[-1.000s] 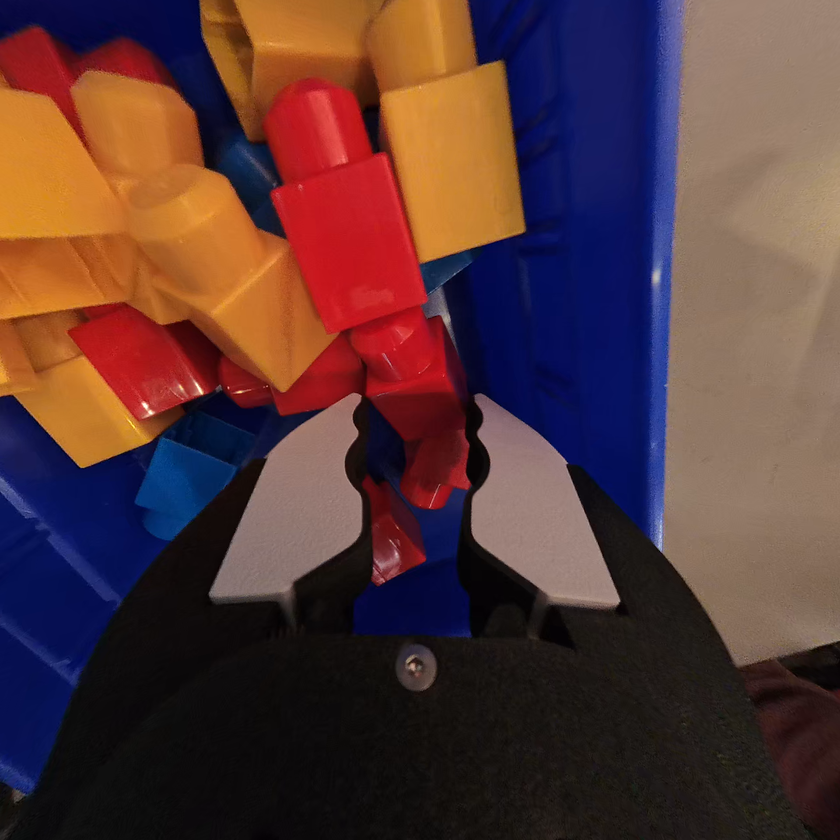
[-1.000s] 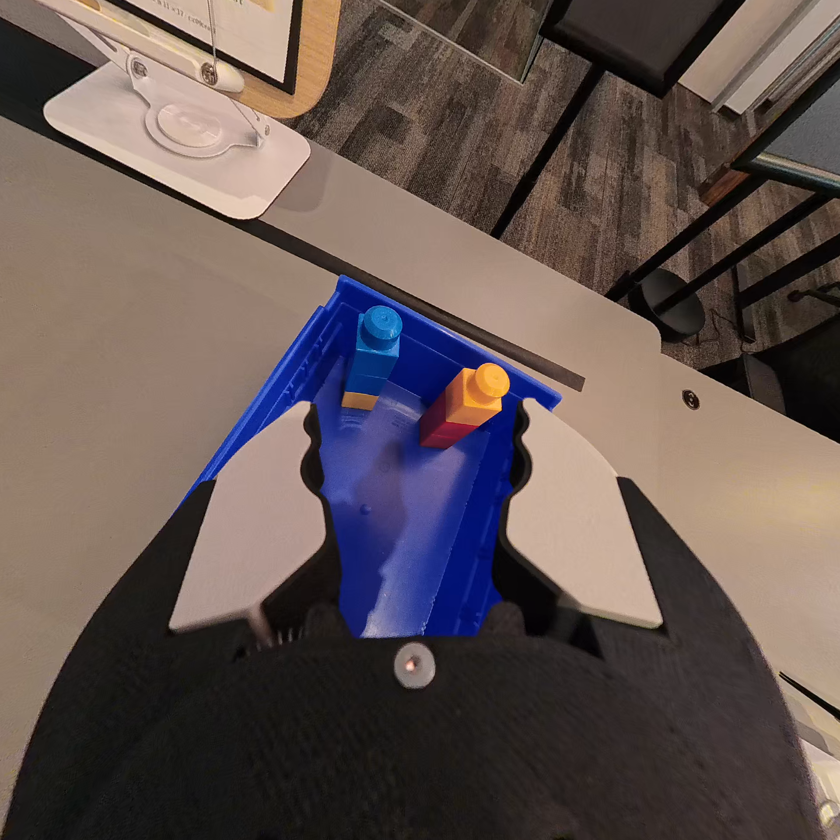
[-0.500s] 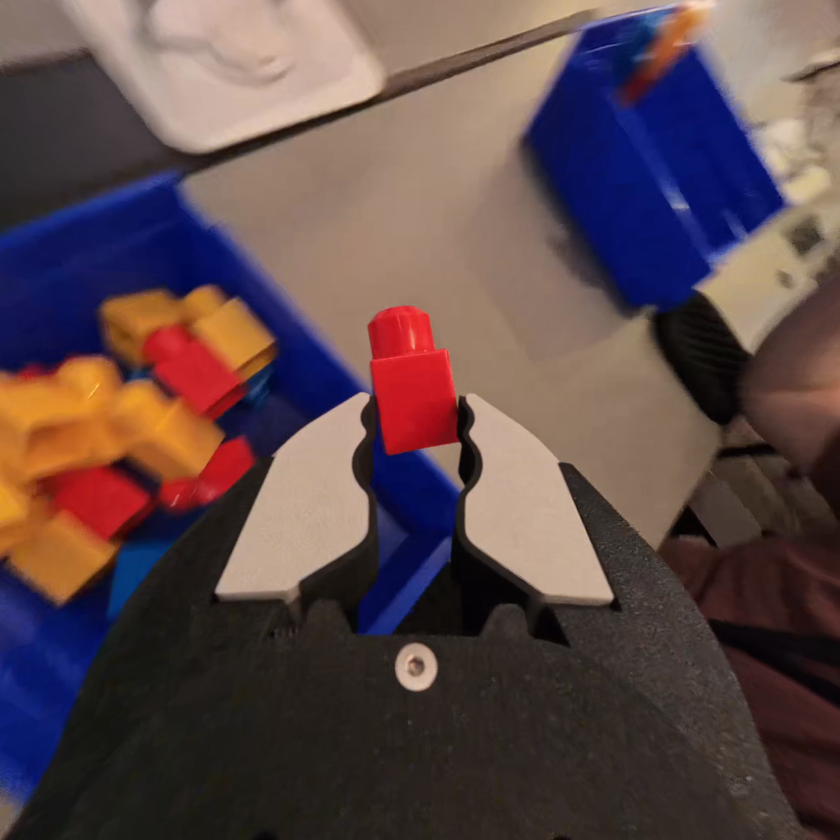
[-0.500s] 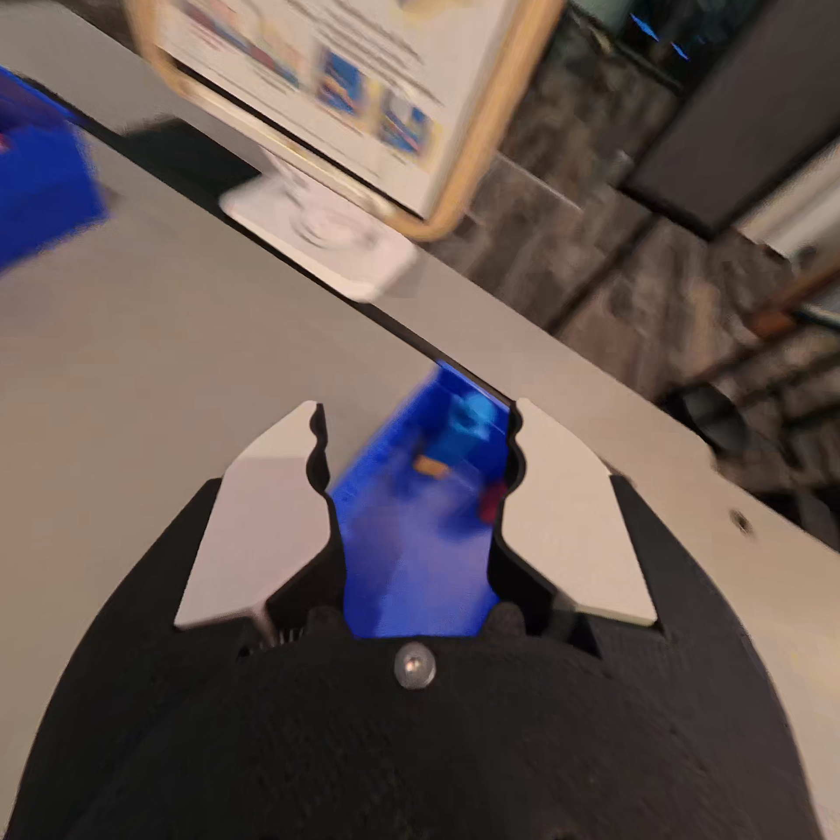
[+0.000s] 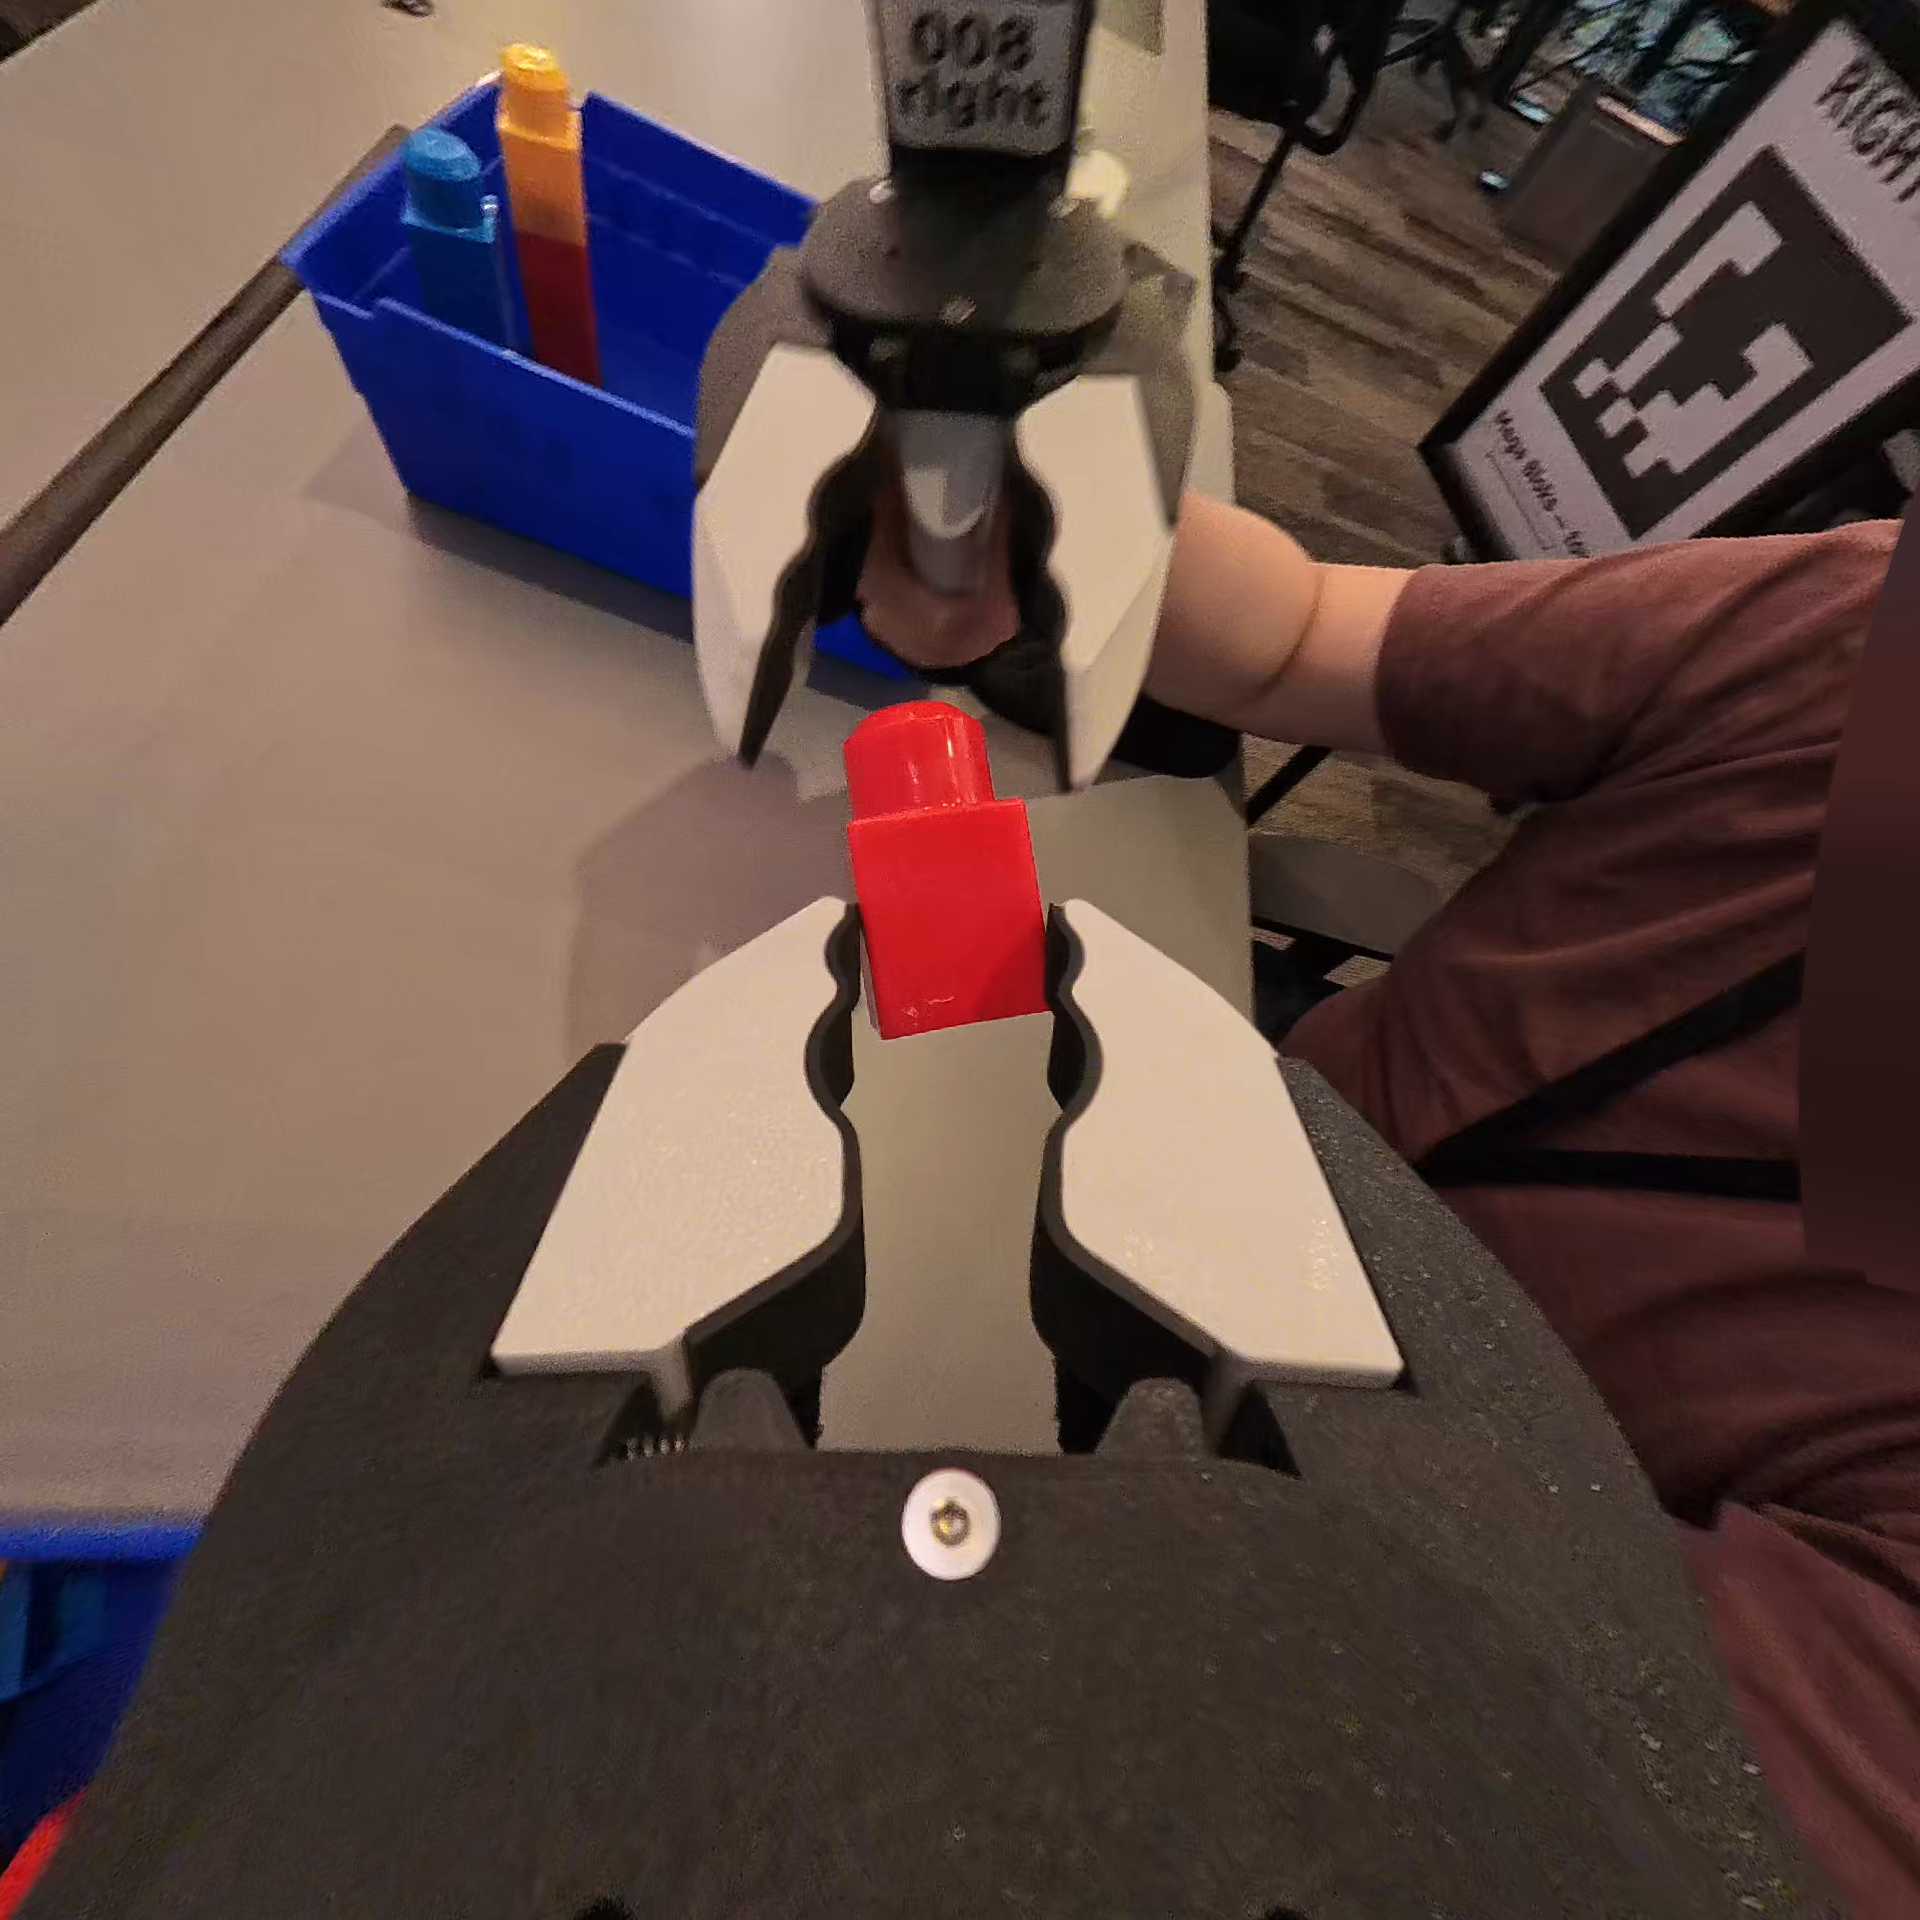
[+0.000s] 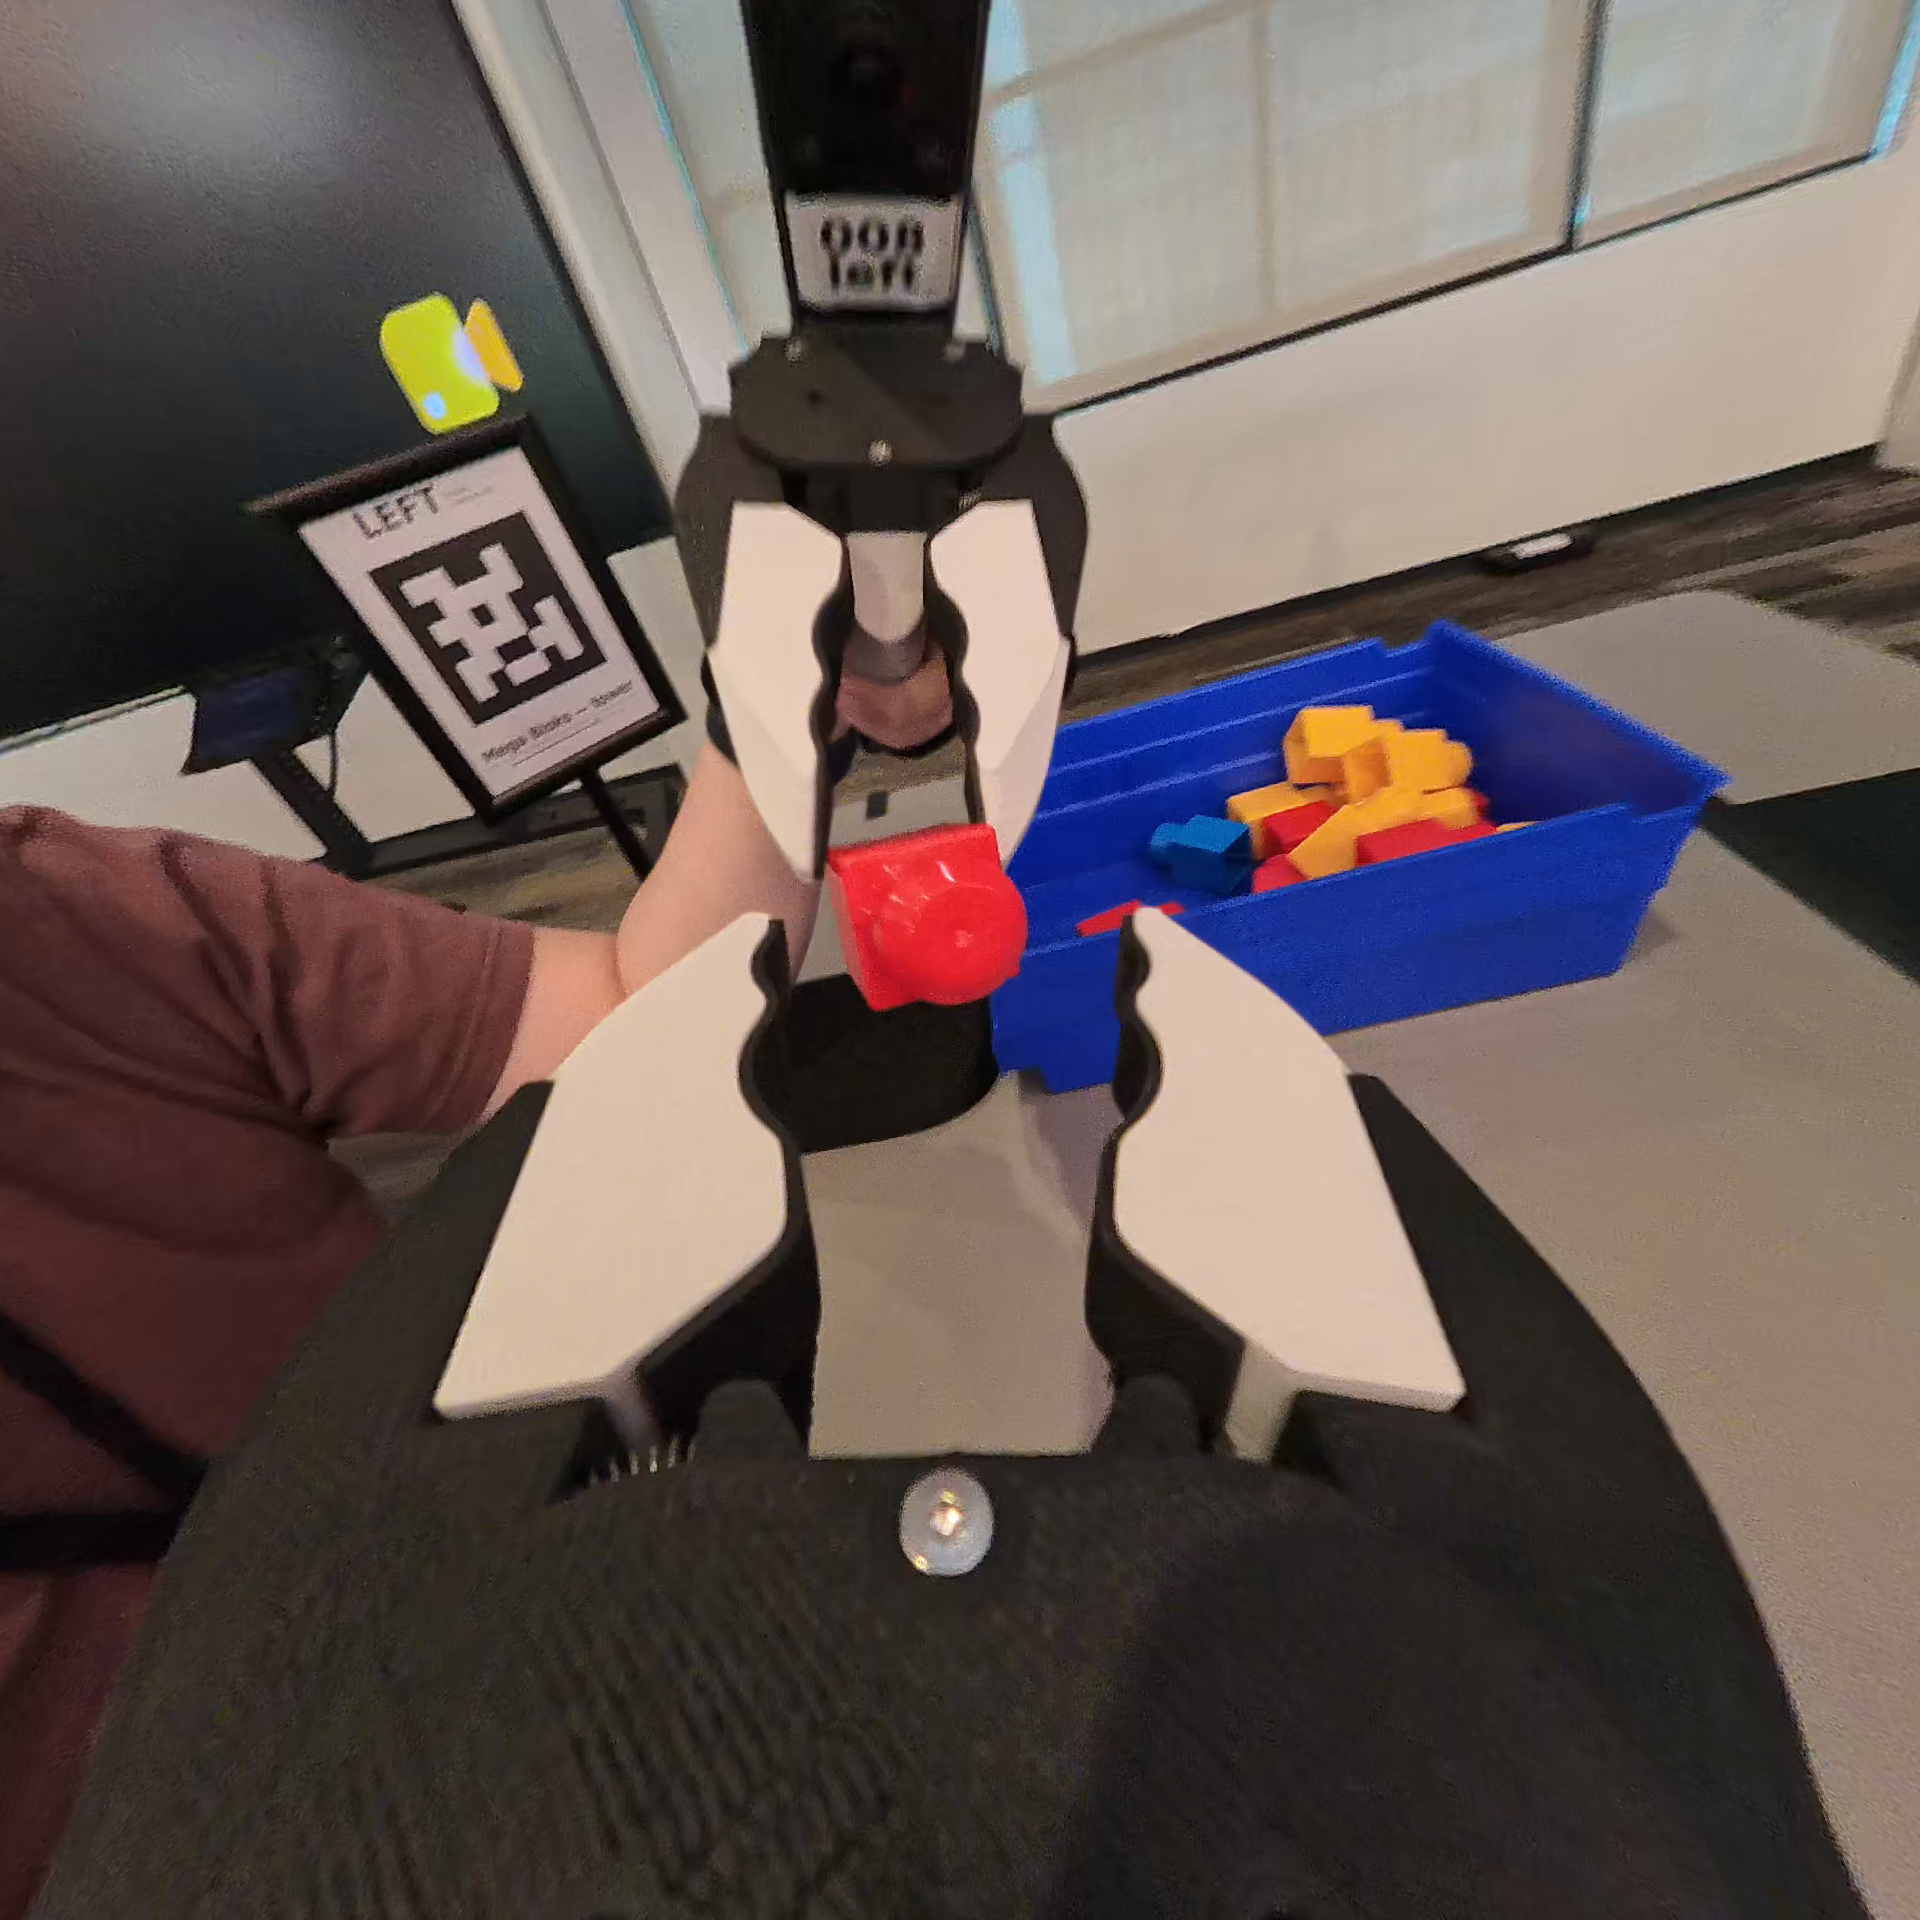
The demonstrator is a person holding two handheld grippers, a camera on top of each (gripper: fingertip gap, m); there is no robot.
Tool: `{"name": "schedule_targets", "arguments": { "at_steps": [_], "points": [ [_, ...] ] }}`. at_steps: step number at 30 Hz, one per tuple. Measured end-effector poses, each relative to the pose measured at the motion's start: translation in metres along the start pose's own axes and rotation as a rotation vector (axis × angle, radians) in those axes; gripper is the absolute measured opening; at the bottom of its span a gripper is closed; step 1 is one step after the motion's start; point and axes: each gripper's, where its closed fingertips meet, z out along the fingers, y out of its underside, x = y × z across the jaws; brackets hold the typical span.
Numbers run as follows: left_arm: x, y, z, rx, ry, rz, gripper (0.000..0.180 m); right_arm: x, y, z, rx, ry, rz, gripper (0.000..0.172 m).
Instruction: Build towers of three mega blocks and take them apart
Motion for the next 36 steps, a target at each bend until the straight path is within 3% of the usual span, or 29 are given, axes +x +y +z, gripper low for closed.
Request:
{"name": "schedule_targets", "arguments": {
  "at_steps": [1, 3, 6, 8, 12, 16, 19, 22, 33, 36],
  "points": [
    [0.005, -0.001, 0.001, 0.005, 0.030, 0.003, 0.034, -0.002, 0.004, 0.004, -0.012, -0.020, -0.002, 0.058],
    [0.002, 0.000, 0.001, 0.000, 0.019, 0.016, 0.033, -0.009, 0.004, 0.006, 0.010, -0.083, 0.007, 0.032],
    [-0.008, 0.009, -0.007, -0.024, -0.038, -0.002, 0.035, 0.005, 0.014, 0.008, -0.043, -0.006, 0.009, 0.032],
    [-0.035, 0.021, -0.027, -0.046, -0.218, -0.033, 0.040, 0.035, 0.035, 0.003, -0.177, 0.177, -0.034, 0.032],
    [-0.080, 0.075, -0.084, -0.161, -0.521, -0.218, 0.055, 0.103, 0.092, -0.028, -0.573, 0.604, -0.135, 0.032],
    [-0.107, 0.144, -0.130, -0.297, -0.724, -0.533, 0.053, 0.125, 0.138, -0.042, -0.788, 0.705, -0.047, 0.032],
    [-0.111, 0.180, -0.131, -0.344, -0.675, -0.781, 0.051, 0.133, 0.151, -0.045, -0.824, 0.731, -0.006, 0.032],
    [-0.116, 0.209, -0.125, -0.446, -0.654, -0.916, 0.057, 0.136, 0.155, -0.049, -0.843, 0.753, -0.007, 0.032],
    [-0.129, 0.223, -0.099, -0.569, -0.624, -0.934, 0.051, 0.139, 0.162, -0.045, -0.870, 0.755, -0.021, 0.033],
    [-0.129, 0.226, -0.100, -0.559, -0.674, -0.960, 0.054, 0.139, 0.158, -0.044, -0.866, 0.757, -0.037, 0.044]
  ]
}}
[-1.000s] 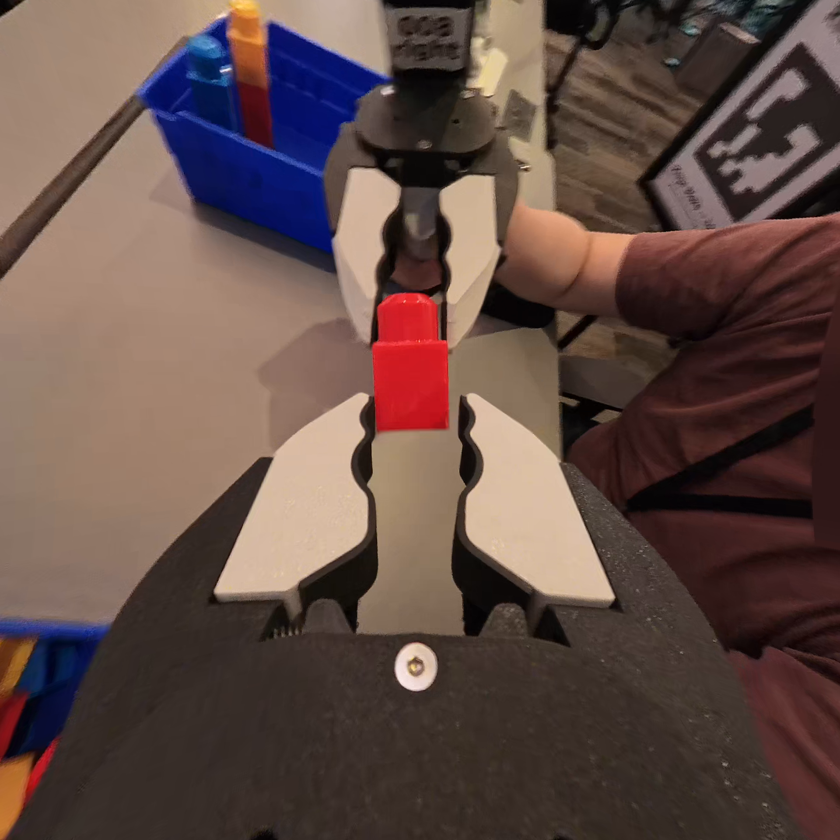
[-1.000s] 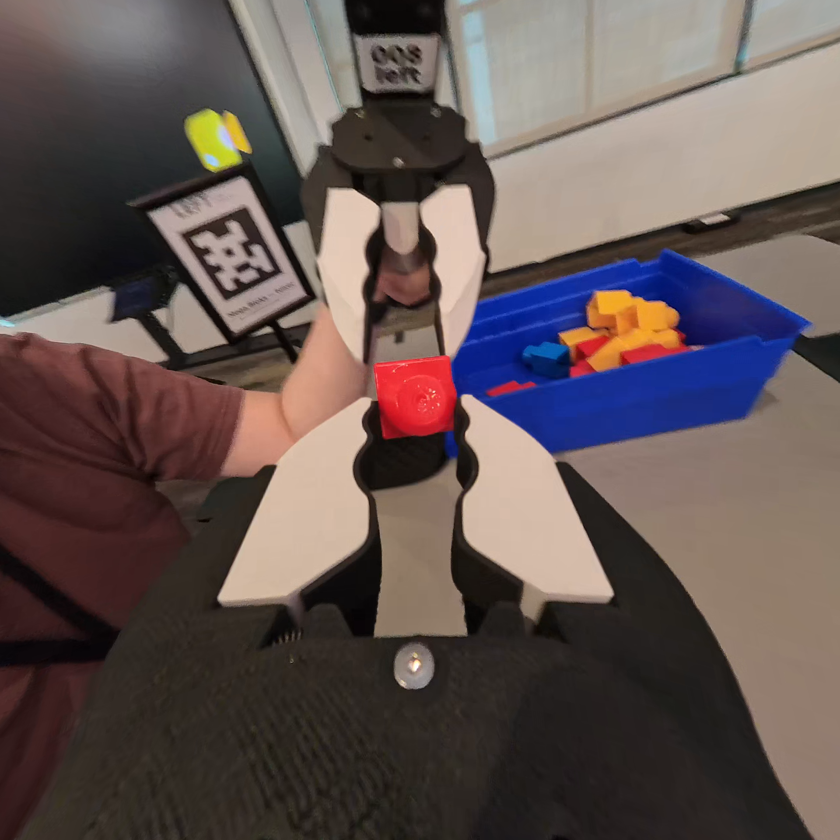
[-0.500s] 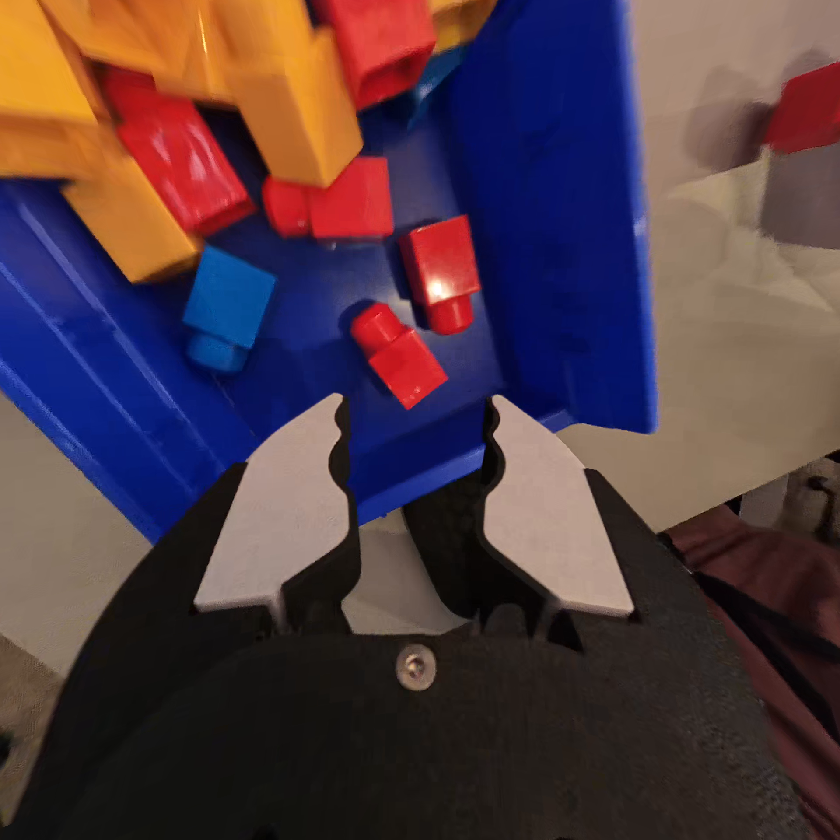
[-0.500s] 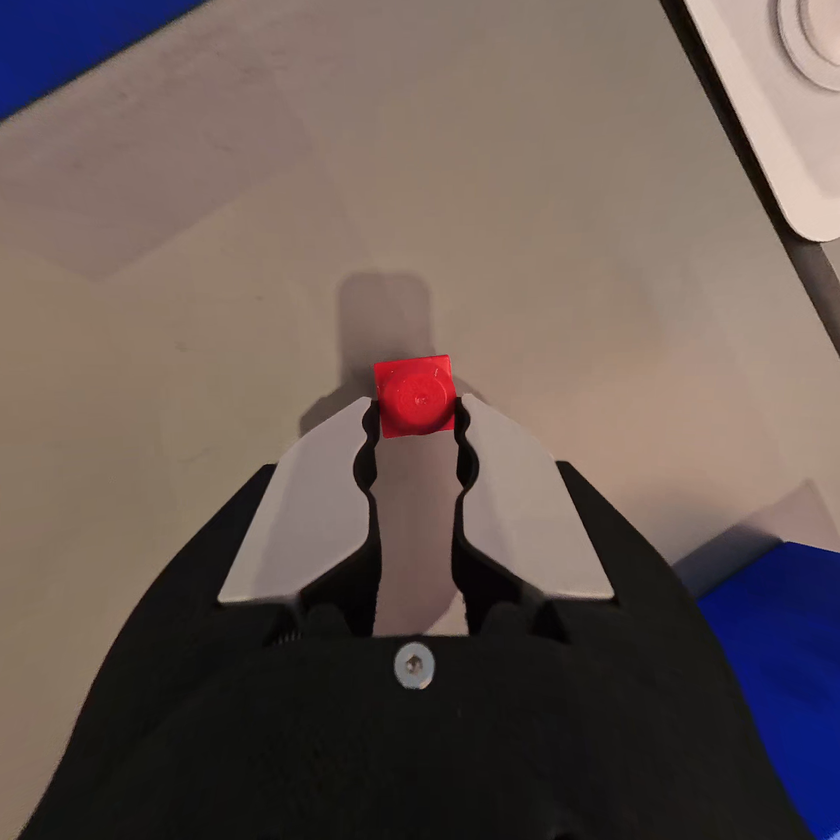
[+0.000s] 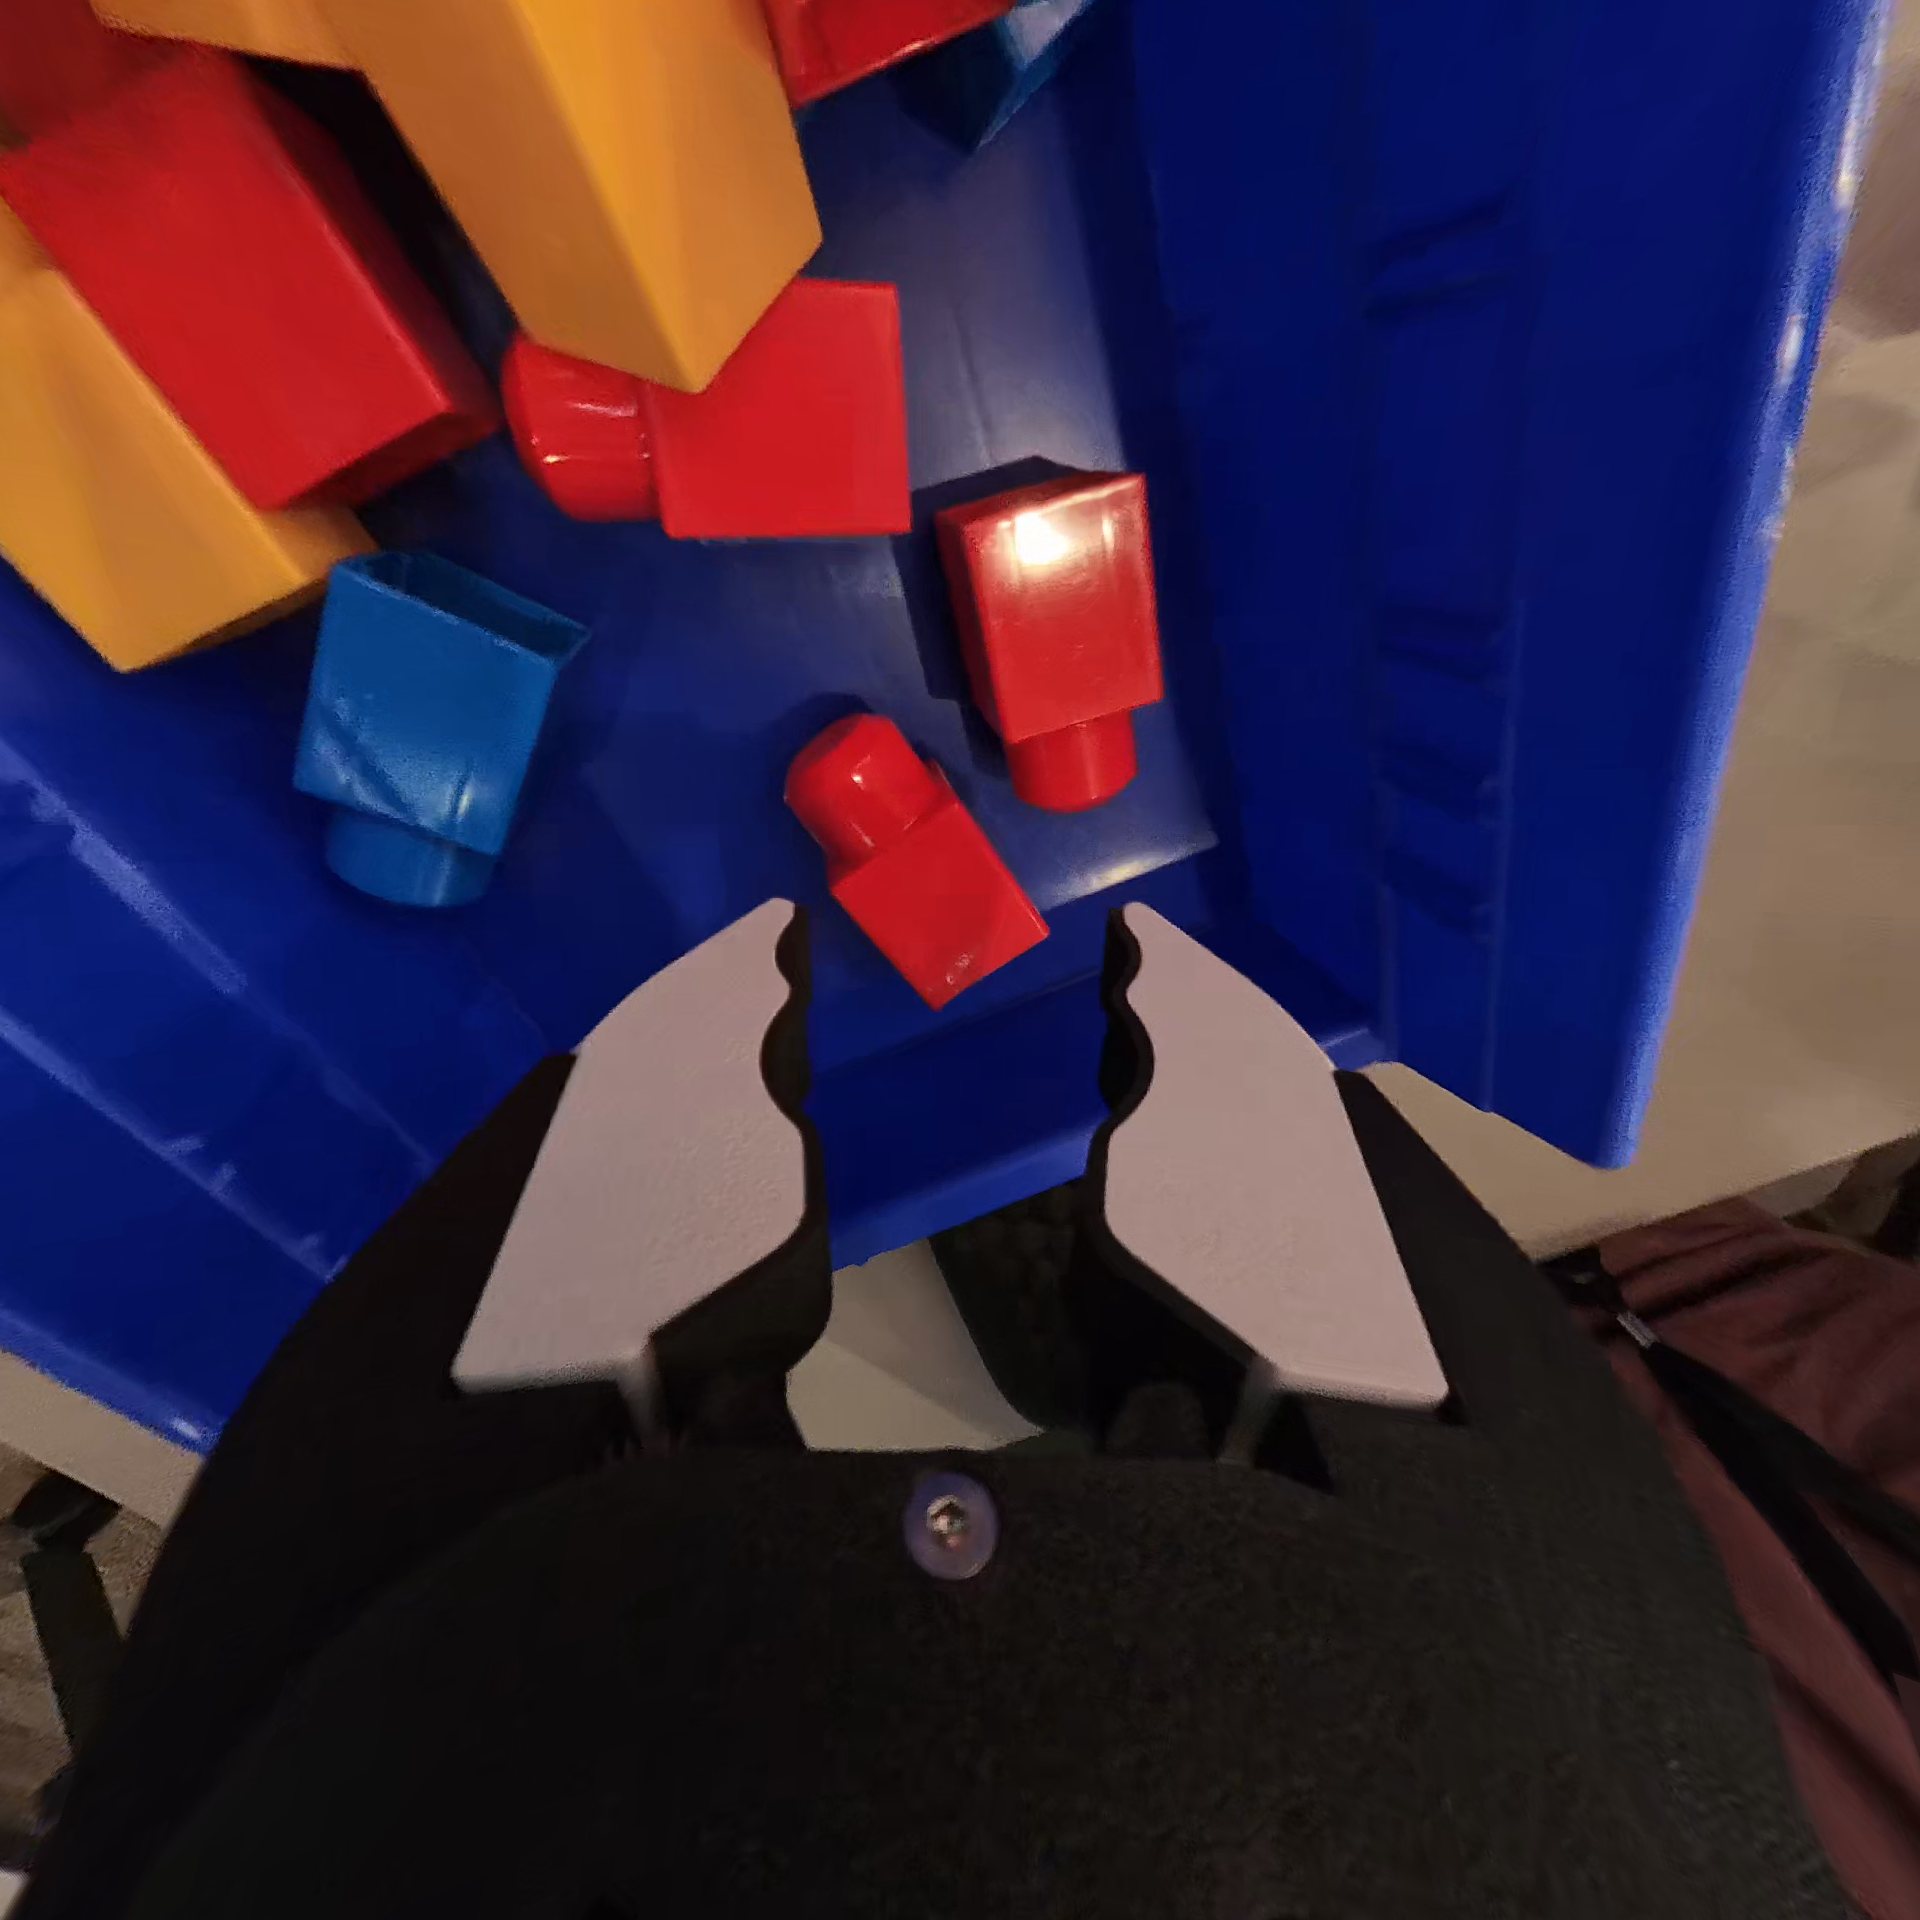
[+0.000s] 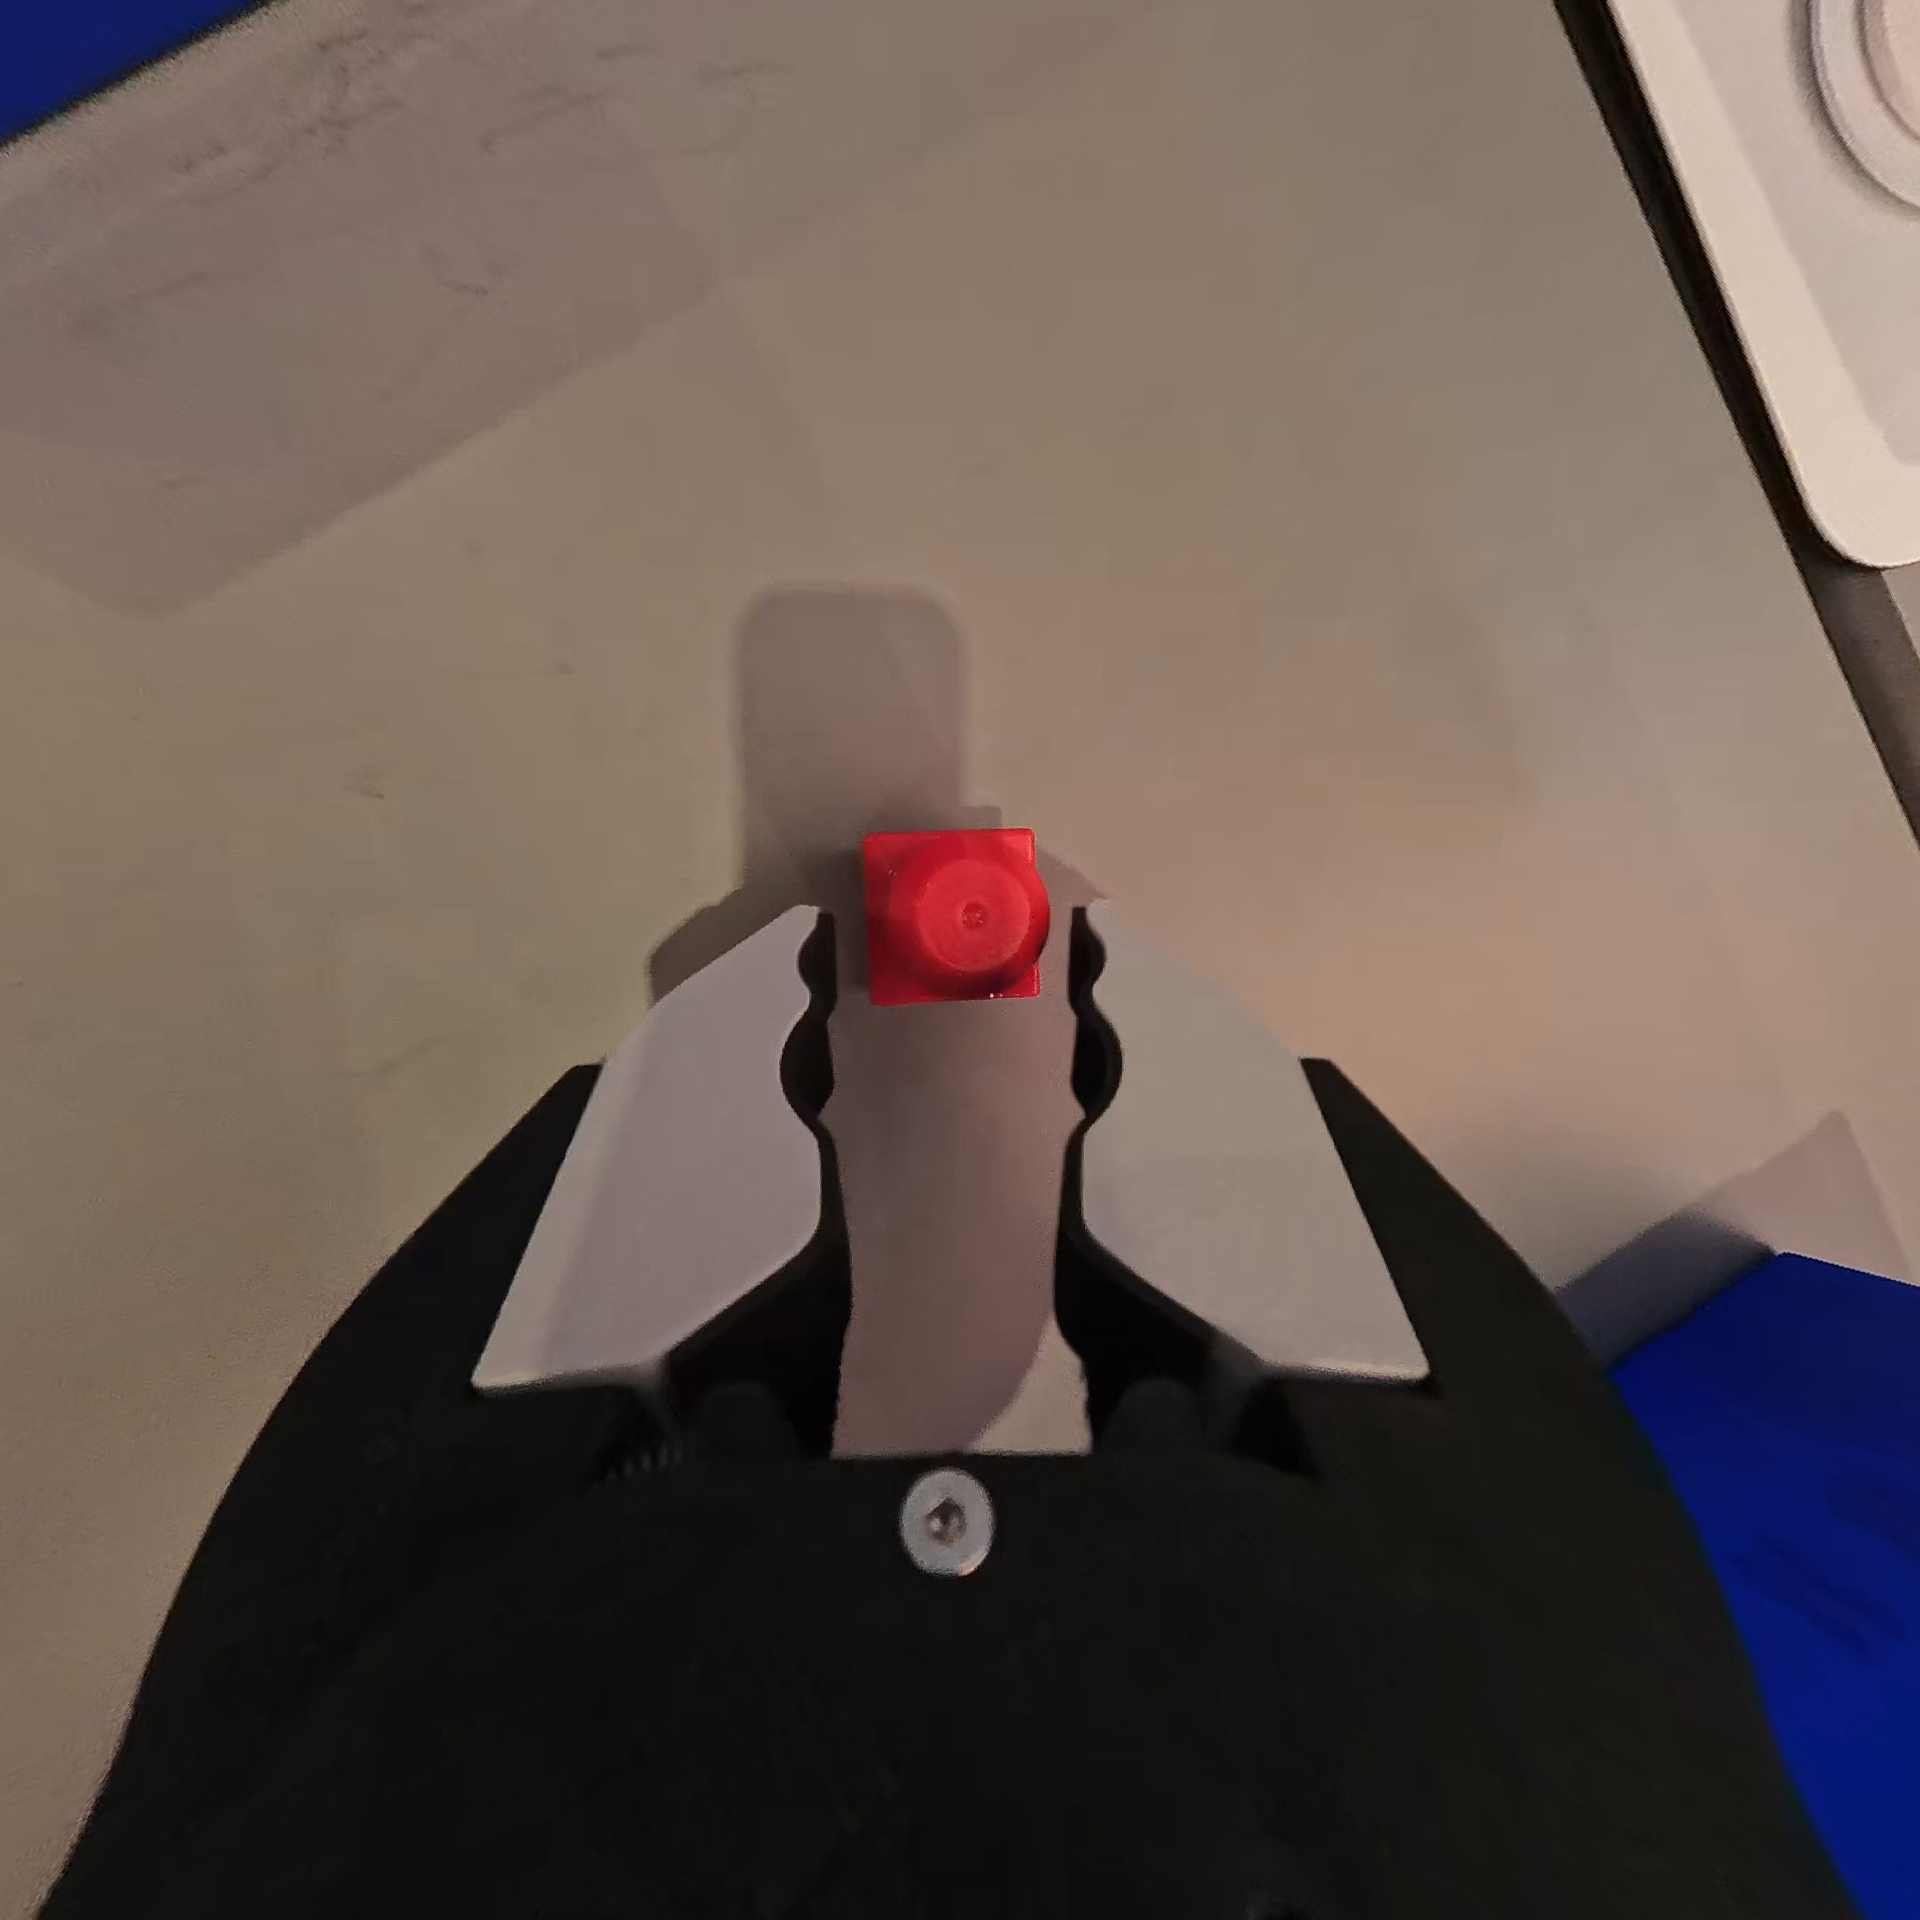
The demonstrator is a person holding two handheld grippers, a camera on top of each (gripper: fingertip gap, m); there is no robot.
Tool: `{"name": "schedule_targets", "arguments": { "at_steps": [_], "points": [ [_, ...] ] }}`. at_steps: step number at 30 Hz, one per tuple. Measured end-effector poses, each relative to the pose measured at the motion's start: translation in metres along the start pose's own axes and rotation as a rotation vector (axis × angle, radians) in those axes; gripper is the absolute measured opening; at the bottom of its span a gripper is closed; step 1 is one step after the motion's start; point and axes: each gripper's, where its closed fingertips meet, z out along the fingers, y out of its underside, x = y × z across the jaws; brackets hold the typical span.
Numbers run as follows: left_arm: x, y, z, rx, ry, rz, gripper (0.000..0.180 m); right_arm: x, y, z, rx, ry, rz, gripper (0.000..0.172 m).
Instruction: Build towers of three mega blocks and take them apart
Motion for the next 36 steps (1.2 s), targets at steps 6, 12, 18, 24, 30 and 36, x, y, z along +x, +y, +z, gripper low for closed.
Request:
{"name": "schedule_targets", "arguments": {
  "at_steps": [6, 12, 18, 24, 30, 36],
  "points": [
    [-0.005, -0.005, -0.001, 0.187, -0.094, -0.147, 0.060, 0.000, -0.026, -0.033, 0.136, -0.023, 0.009, 0.052],
    [-0.010, -0.001, 0.011, 0.253, -0.227, -0.253, 0.063, -0.008, -0.034, -0.057, 0.198, -0.077, 0.009, 0.052],
    [-0.016, 0.008, 0.029, 0.174, -0.339, -0.290, 0.058, -0.017, -0.037, -0.074, 0.229, -0.101, -0.019, 0.053],
    [-0.017, 0.009, 0.042, 0.113, -0.323, -0.279, 0.038, -0.012, -0.039, -0.088, 0.256, -0.106, -0.023, 0.053],
    [-0.005, 0.007, -0.009, 0.316, -0.298, -0.255, 0.038, -0.004, -0.049, -0.101, 0.352, -0.106, -0.017, 0.052],
    [0.162, -0.027, -0.119, 0.843, 0.230, 0.316, 0.037, -0.050, -0.093, -0.171, 0.789, -0.446, -0.114, 0.050]
  ]
}}
